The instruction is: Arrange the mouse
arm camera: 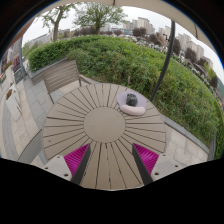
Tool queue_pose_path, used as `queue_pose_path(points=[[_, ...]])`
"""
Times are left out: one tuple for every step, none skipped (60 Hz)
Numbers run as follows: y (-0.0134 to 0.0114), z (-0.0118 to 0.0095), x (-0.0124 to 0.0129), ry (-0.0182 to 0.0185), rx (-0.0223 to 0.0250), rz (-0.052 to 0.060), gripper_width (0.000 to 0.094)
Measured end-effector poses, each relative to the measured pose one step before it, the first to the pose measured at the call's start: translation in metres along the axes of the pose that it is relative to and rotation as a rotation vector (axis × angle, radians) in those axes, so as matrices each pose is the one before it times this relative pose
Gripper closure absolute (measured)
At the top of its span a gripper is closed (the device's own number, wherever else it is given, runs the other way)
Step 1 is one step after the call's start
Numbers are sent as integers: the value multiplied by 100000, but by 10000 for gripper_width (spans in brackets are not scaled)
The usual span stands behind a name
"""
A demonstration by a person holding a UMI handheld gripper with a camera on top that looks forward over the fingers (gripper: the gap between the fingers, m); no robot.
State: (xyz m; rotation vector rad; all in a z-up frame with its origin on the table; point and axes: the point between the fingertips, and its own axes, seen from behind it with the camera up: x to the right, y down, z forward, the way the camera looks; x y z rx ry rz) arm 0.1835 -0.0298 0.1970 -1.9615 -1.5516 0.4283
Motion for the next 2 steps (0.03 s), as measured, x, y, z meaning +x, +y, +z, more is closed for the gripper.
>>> queue_pose_path(points=[[19, -207, -187, -329, 114, 391, 81], [-60, -181, -198, -378, 515, 339, 82]])
